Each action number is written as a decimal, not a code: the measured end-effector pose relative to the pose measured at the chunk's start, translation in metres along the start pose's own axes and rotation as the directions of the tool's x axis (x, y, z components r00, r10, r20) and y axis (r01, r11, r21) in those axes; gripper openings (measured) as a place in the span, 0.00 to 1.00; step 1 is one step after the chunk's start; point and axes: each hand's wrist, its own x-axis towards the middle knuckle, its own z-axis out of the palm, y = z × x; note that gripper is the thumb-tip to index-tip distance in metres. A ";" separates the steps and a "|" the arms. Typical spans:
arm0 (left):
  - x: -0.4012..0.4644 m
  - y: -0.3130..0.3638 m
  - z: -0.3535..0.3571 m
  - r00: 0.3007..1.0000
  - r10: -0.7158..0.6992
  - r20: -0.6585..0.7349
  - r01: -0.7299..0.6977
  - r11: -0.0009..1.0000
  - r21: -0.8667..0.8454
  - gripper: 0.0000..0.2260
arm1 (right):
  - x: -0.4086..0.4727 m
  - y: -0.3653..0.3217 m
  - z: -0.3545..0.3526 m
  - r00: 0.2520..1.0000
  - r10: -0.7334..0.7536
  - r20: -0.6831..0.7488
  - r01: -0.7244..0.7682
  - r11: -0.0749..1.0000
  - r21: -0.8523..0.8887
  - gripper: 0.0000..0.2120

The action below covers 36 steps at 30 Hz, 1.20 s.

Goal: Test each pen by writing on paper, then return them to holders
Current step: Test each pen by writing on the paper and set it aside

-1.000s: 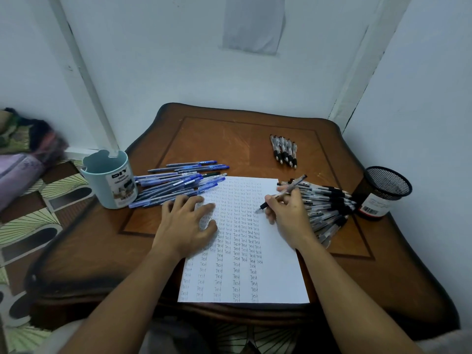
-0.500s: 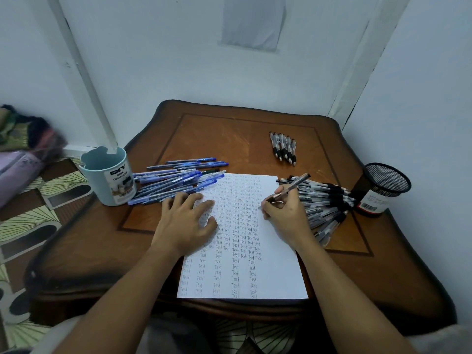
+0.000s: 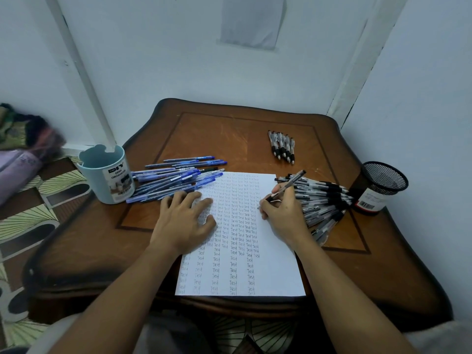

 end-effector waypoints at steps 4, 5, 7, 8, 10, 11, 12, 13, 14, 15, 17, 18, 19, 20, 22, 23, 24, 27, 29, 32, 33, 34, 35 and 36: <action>0.000 0.000 0.000 1.000 0.000 0.007 0.000 1.000 0.001 0.30 | 0.003 0.001 -0.001 0.999 0.041 -0.014 -0.040 0.996 0.080 0.15; 0.001 0.000 -0.001 1.000 0.000 0.002 0.000 1.000 -0.002 0.30 | 0.004 0.002 0.000 0.999 0.043 -0.018 -0.041 0.995 0.091 0.14; 0.001 0.000 -0.001 1.000 0.000 0.000 0.000 1.000 -0.009 0.30 | 0.003 0.001 0.002 0.999 0.028 -0.014 -0.028 0.998 0.055 0.14; 0.001 -0.001 0.000 1.000 0.000 0.003 0.000 1.000 -0.011 0.30 | 0.002 0.001 0.002 0.999 0.027 -0.017 -0.026 0.998 0.049 0.13; 0.000 -0.001 0.001 1.000 0.002 0.006 -0.002 1.000 -0.011 0.30 | 0.001 0.000 0.000 0.999 0.040 -0.031 -0.037 0.995 0.091 0.14; 0.000 -0.001 0.001 1.000 0.002 0.001 -0.002 1.000 -0.009 0.29 | 0.002 0.000 -0.001 0.999 0.045 -0.027 -0.042 0.993 0.108 0.14; 0.000 -0.001 0.001 1.000 0.002 -0.007 -0.002 1.000 -0.006 0.29 | 0.001 0.000 -0.001 0.999 0.041 -0.017 -0.039 0.994 0.104 0.15; 0.000 -0.002 0.002 1.000 0.002 -0.013 -0.002 1.000 -0.004 0.28 | 0.001 0.000 -0.001 0.999 0.032 -0.006 -0.032 0.997 0.077 0.15; 0.000 -0.002 0.002 1.000 0.002 -0.015 -0.002 1.000 -0.004 0.28 | 0.000 0.000 -0.001 1.000 0.022 0.002 -0.022 0.998 0.052 0.14; 0.001 -0.001 0.002 1.000 0.002 -0.013 -0.003 1.000 -0.004 0.28 | 0.000 0.000 -0.001 1.000 0.016 0.002 -0.016 0.999 0.036 0.14; 0.001 -0.001 0.001 1.000 0.002 -0.008 -0.002 1.000 -0.005 0.29 | 0.000 -0.001 0.000 1.000 0.021 -0.001 -0.021 0.999 0.046 0.14; 0.001 -0.001 0.002 1.000 0.000 -0.009 0.000 1.000 -0.008 0.29 | 0.000 -0.001 0.000 1.000 0.025 0.000 -0.025 0.999 0.044 0.14; 0.000 -0.002 0.001 1.000 -0.001 -0.010 0.001 1.000 -0.008 0.29 | 0.000 -0.002 0.000 1.000 0.023 -0.002 -0.023 0.999 0.034 0.14; 0.000 -0.002 0.001 1.000 -0.002 -0.008 0.002 1.000 -0.008 0.29 | 0.000 -0.002 0.000 1.000 0.021 -0.010 -0.020 0.999 0.032 0.14; 0.001 -0.002 0.002 1.000 0.001 -0.003 -0.001 1.000 -0.010 0.29 | 0.000 -0.002 -0.001 0.999 0.022 -0.032 -0.020 0.998 0.055 0.14; 0.001 -0.002 0.001 1.000 0.001 -0.003 -0.001 1.000 -0.012 0.29 | 0.000 -0.003 -0.001 0.999 0.025 -0.034 -0.023 0.998 0.063 0.14; 0.001 -0.001 0.001 1.000 -0.001 -0.004 0.001 1.000 -0.014 0.29 | 0.000 -0.003 0.000 0.999 0.025 -0.028 -0.023 0.997 0.069 0.14; 0.001 -0.001 0.001 1.000 -0.005 -0.001 0.005 1.000 -0.014 0.30 | 0.000 -0.004 0.000 1.000 0.019 -0.012 -0.019 0.998 0.053 0.13; 0.000 -0.001 0.002 1.000 -0.006 -0.004 0.006 1.000 -0.016 0.30 | -0.001 -0.004 0.000 0.999 0.025 -0.028 -0.024 0.998 0.058 0.13; 0.000 -0.001 0.001 1.000 -0.002 -0.012 0.002 1.000 -0.026 0.30 | 0.000 -0.003 -0.001 0.997 0.046 -0.065 -0.037 0.991 0.129 0.14; 0.001 -0.001 0.000 1.000 -0.001 -0.012 0.001 1.000 -0.026 0.30 | 0.000 -0.003 -0.002 0.997 0.046 -0.069 -0.036 0.990 0.136 0.14; 0.001 -0.001 0.000 1.000 -0.003 -0.010 0.003 1.000 -0.026 0.30 | 0.001 -0.002 -0.001 0.997 0.042 -0.066 -0.033 0.991 0.129 0.13; 0.002 -0.001 0.000 1.000 -0.006 -0.008 0.005 1.000 -0.027 0.30 | 0.000 -0.002 -0.001 0.997 0.037 -0.062 -0.030 0.993 0.110 0.13; 0.002 -0.001 0.001 1.000 -0.007 -0.006 0.007 1.000 -0.028 0.30 | 0.000 -0.002 0.000 0.998 0.029 -0.056 -0.025 0.996 0.084 0.12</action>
